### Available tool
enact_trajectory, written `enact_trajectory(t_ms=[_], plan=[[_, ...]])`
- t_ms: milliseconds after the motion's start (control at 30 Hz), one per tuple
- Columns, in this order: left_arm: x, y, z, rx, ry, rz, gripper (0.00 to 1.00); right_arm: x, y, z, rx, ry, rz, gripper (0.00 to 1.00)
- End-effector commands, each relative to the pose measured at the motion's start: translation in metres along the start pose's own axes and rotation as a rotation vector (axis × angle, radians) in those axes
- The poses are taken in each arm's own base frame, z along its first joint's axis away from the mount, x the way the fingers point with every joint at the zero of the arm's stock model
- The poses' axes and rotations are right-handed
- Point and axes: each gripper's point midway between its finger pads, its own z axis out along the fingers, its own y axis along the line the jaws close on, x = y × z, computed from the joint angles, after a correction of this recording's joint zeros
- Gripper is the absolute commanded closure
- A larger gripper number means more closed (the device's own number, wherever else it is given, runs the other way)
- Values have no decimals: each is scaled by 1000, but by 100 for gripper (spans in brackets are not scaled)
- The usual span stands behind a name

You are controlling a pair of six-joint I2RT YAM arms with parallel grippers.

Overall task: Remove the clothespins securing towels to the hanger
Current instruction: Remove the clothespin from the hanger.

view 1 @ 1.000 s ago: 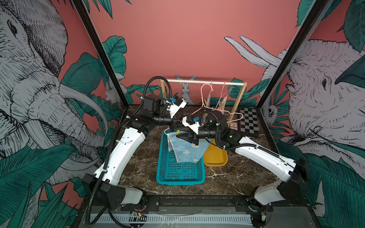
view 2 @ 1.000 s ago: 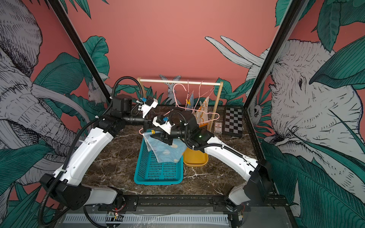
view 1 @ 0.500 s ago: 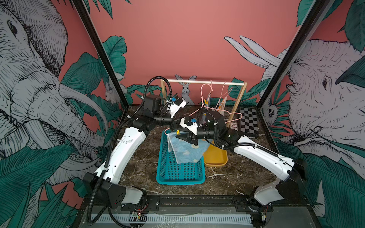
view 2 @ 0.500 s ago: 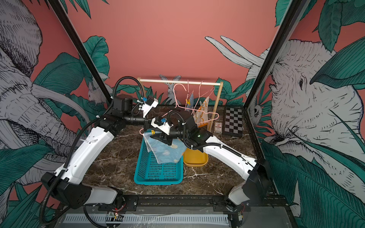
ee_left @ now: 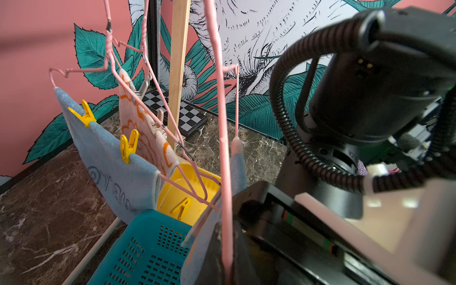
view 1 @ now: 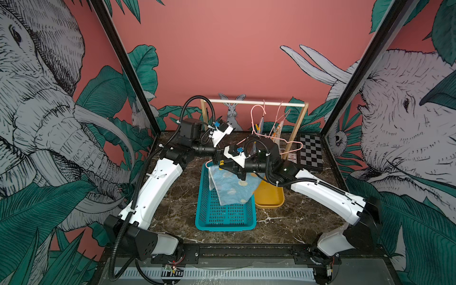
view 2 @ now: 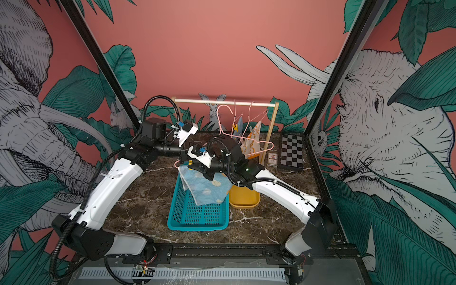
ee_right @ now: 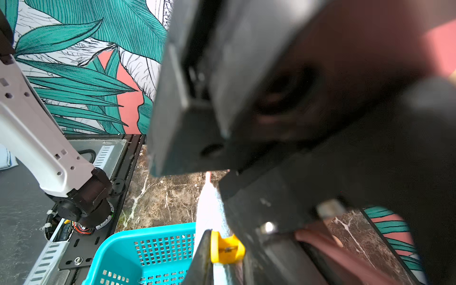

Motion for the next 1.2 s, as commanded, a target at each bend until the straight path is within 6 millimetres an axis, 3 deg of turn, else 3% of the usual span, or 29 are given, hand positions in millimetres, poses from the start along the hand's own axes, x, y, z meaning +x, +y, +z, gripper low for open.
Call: enact_trajectory(t_ms=[0, 567, 600, 733, 1167], plan=[[-7, -16, -2, 50, -12, 25, 100, -28, -7, -6, 48, -76, -49, 95], [-1, -4, -4, -40, 25, 36, 100, -43, 0, -34, 88, -110, -63, 100], [-2, -4, -4, -42, 24, 37, 100, -31, 2, -32, 84, -89, -52, 100], [-2, -4, -4, -36, 24, 35, 100, -32, -1, -39, 124, -97, -58, 100], [-3, -14, -2, 32, 8, 29, 100, -29, -5, -29, 111, -79, -39, 100]])
